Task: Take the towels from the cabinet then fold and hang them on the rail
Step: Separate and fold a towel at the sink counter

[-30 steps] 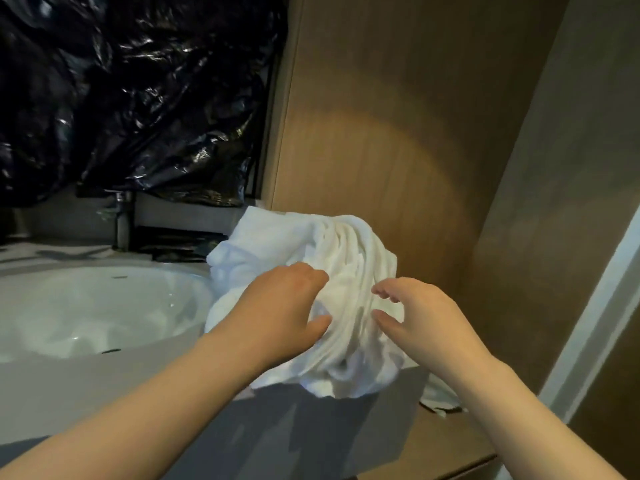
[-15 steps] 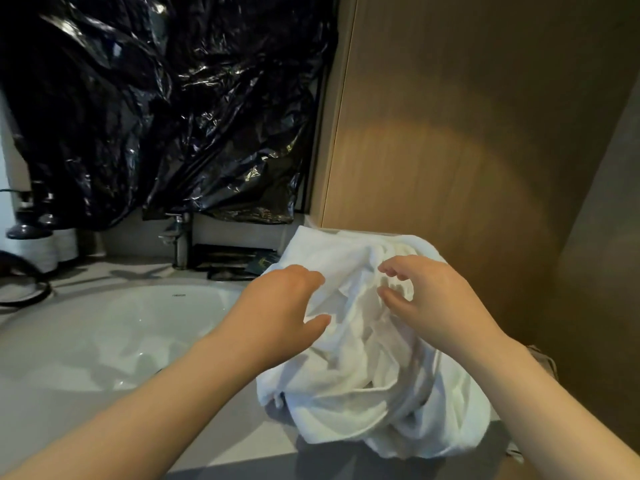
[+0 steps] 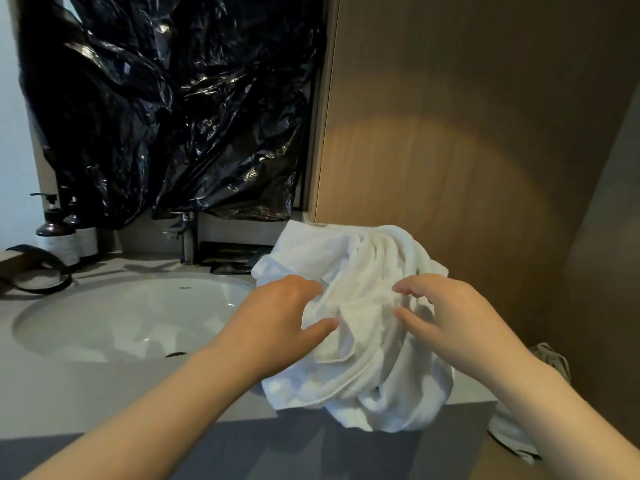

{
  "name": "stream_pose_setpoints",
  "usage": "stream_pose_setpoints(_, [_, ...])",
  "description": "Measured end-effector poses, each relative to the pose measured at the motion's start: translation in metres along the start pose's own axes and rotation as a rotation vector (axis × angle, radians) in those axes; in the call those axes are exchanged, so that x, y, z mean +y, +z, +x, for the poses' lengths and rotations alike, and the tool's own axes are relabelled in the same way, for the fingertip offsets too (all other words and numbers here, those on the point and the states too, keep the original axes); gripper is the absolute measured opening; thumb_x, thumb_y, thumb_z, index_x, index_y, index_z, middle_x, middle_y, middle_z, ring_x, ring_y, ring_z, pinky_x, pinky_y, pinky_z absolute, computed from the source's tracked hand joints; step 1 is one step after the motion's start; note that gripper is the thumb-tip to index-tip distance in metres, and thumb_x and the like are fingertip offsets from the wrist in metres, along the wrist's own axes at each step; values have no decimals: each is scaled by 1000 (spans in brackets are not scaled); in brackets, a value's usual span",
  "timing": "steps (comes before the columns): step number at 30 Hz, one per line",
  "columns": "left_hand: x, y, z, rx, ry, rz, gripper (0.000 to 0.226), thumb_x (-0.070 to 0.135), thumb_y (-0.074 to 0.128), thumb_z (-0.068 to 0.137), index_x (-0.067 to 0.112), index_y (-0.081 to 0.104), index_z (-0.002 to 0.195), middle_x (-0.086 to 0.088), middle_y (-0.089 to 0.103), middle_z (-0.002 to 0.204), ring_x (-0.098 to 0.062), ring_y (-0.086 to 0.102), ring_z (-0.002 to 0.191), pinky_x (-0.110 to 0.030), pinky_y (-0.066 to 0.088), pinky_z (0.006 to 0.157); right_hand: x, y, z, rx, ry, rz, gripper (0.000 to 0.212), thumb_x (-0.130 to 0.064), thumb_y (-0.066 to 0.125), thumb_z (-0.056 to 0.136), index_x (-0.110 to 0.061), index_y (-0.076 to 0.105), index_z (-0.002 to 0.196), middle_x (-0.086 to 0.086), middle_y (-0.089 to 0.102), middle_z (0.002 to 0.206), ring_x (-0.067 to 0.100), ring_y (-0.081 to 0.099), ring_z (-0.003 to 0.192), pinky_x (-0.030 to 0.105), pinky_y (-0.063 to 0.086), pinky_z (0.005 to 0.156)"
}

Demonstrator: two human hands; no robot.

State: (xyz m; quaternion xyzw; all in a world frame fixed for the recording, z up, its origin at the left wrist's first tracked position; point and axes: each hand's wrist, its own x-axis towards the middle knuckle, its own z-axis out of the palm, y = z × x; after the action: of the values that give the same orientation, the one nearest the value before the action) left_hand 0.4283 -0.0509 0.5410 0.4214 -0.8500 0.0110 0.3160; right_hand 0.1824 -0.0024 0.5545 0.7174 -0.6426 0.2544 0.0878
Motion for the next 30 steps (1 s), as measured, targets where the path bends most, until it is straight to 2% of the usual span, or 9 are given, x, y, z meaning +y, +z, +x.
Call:
stream_pose_setpoints(5, [20,14,-3,17,5,-61,49,57,58,86,26,60,124,12,61,120,-4,56,108,-8,30,72,16,4,-16,-28,7,23,34,-54,56,90,-48,54,124,-26,57,124,-5,51,98,5,33,79])
stream_pose_setpoints(8, [27,20,-3,9,8,-52,56,63,58,83,26,57,125,9,58,119,-9,57,105,-19,41,82,18,7,-20,-38,-22,49,38,-55,55,91,-49,50,128,-27,51,134,-2,51,115,9,33,90])
stream_pose_setpoints(10, [30,24,-4,-26,28,-15,60,65,59,80,27,55,126,9,54,120,-12,54,108,-25,43,89,17,7,-18,-51,-63,106,41,-58,52,91,-51,49,131,-28,43,143,-4,42,128,14,33,100])
stream_pose_setpoints(13, [28,28,-3,-76,41,27,55,60,63,79,28,55,123,9,53,118,-13,53,106,-30,46,88,17,9,-11,-122,-57,220,38,-58,50,91,-51,53,129,-30,35,148,-7,33,131,26,33,111])
stream_pose_setpoints(15, [25,31,0,-75,28,31,42,50,63,84,26,58,118,8,53,115,-15,55,102,-30,46,84,19,13,-7,-148,-56,170,29,-53,52,94,-47,59,121,-27,37,147,-2,37,131,21,34,107])
stream_pose_setpoints(18, [19,32,3,-29,15,33,18,34,55,93,17,61,96,4,57,99,-18,57,86,-26,42,70,25,18,-9,-113,-46,72,19,-52,51,94,-44,58,109,-26,46,133,-4,45,113,6,33,85])
stream_pose_setpoints(23, [-2,24,0,45,-94,-166,30,31,53,94,26,41,68,7,51,57,-4,49,54,-23,31,49,39,23,-17,-55,-13,111,21,-59,48,90,-42,57,98,-30,48,115,-4,50,102,11,40,82])
stream_pose_setpoints(27, [-13,10,-2,154,-99,-284,24,25,54,95,14,48,75,-6,59,64,-24,55,62,-41,45,59,56,23,-25,-7,74,164,22,-54,51,90,-36,61,99,-21,56,101,0,57,90,20,50,79])
stream_pose_setpoints(30, [-17,4,-2,209,-92,-341,20,24,54,95,11,53,80,-7,61,71,-26,57,66,-44,47,61,62,26,-27,-65,137,146,20,-52,53,92,-36,61,100,-19,58,101,0,57,89,16,47,74])
